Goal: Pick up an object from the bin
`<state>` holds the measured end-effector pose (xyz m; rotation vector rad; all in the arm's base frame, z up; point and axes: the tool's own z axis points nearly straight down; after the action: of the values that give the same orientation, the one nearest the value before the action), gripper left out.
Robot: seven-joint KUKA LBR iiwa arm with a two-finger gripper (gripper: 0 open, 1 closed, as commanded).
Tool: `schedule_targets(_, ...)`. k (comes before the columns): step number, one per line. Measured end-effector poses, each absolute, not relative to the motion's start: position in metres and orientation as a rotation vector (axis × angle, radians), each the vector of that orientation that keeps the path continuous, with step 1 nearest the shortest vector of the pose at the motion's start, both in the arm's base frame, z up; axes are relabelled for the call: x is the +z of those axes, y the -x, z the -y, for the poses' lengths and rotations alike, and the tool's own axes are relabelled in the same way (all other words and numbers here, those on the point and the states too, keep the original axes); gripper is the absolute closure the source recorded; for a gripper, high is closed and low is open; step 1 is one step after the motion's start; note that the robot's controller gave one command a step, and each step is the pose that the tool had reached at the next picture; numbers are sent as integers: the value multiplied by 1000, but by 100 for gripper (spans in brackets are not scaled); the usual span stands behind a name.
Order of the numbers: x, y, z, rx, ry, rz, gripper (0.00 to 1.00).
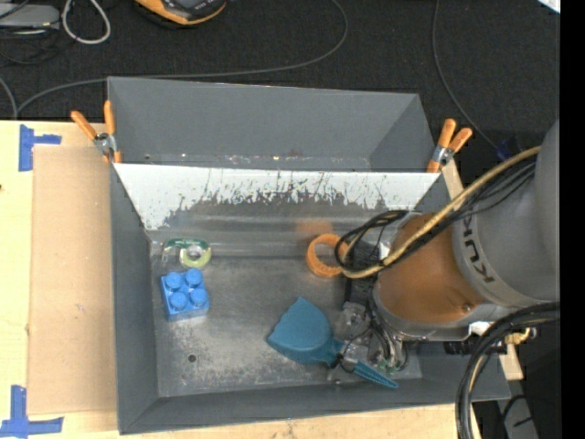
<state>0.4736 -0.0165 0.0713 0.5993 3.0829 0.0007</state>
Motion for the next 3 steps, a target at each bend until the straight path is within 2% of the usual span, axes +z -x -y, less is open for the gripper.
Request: schedule_targets(3, 104, -472, 17, 1, -592, -3092, 100)
